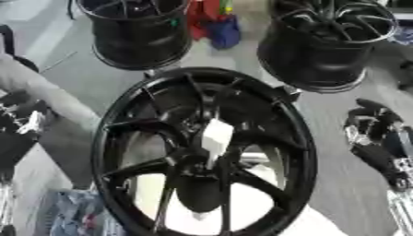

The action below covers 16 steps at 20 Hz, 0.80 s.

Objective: Pull the pin out of the wheel hub.

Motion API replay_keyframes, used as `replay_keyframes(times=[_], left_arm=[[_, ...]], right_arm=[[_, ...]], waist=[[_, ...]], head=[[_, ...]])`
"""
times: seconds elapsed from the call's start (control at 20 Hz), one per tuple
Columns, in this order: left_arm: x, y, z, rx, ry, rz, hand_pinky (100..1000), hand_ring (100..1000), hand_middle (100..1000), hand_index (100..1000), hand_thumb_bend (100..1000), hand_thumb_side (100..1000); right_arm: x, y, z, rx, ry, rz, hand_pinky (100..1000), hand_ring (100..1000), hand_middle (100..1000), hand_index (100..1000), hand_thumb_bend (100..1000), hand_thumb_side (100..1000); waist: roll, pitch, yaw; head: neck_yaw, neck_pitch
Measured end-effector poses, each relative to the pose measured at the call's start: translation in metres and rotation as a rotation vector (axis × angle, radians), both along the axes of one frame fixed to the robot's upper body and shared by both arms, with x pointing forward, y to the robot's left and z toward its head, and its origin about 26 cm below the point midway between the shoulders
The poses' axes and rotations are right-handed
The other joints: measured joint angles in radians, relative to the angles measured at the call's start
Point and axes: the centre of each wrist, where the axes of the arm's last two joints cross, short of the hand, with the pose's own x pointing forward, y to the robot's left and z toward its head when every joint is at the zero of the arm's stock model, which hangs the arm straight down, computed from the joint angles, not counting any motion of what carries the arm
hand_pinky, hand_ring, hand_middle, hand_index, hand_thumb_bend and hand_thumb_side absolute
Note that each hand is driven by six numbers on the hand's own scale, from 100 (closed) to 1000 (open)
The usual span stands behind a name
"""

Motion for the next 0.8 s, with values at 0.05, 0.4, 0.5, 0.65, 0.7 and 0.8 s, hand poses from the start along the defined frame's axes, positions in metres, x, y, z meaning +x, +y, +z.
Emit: replay_keyframes(times=[0.05, 0.4, 0.5, 0.65, 0.7, 0.8], left_arm=[[0.0, 0.0, 0.0, 0.0, 0.0, -0.001, 647, 656, 745, 800, 312, 332], [0.0, -0.001, -0.001, 0.003, 0.006, -0.014, 647, 657, 745, 800, 311, 334], [0.0, -0.002, -0.001, 0.004, 0.008, -0.02, 647, 657, 745, 800, 312, 333], [0.0, -0.003, -0.001, 0.008, 0.011, -0.03, 647, 657, 745, 800, 312, 334], [0.0, -0.004, -0.001, 0.01, 0.012, -0.033, 647, 657, 745, 800, 312, 334], [0.0, -0.005, -0.002, 0.012, 0.014, -0.042, 647, 657, 745, 800, 309, 335]], right_arm=[[0.0, -0.003, 0.005, -0.019, -0.009, 0.005, 677, 595, 664, 829, 100, 184], [0.008, -0.017, 0.098, -0.346, -0.176, 0.191, 711, 628, 697, 859, 100, 178], [0.013, -0.014, 0.13, -0.481, -0.23, 0.312, 723, 649, 708, 871, 100, 164], [0.02, -0.003, 0.169, -0.66, -0.275, 0.518, 742, 692, 741, 888, 100, 175], [0.022, 0.003, 0.18, -0.715, -0.281, 0.587, 751, 716, 759, 894, 115, 172], [0.024, 0.014, 0.197, -0.803, -0.275, 0.714, 768, 753, 795, 905, 168, 193]], waist=[[0.0, -0.001, 0.001], [-0.008, -0.007, 0.016], [-0.012, -0.008, 0.022], [-0.017, -0.01, 0.033], [-0.02, -0.011, 0.037], [-0.026, -0.011, 0.044]], head=[[-0.002, 0.0], [-0.016, 0.0], [-0.02, 0.0], [-0.027, 0.0], [-0.03, 0.0], [-0.034, 0.0]])
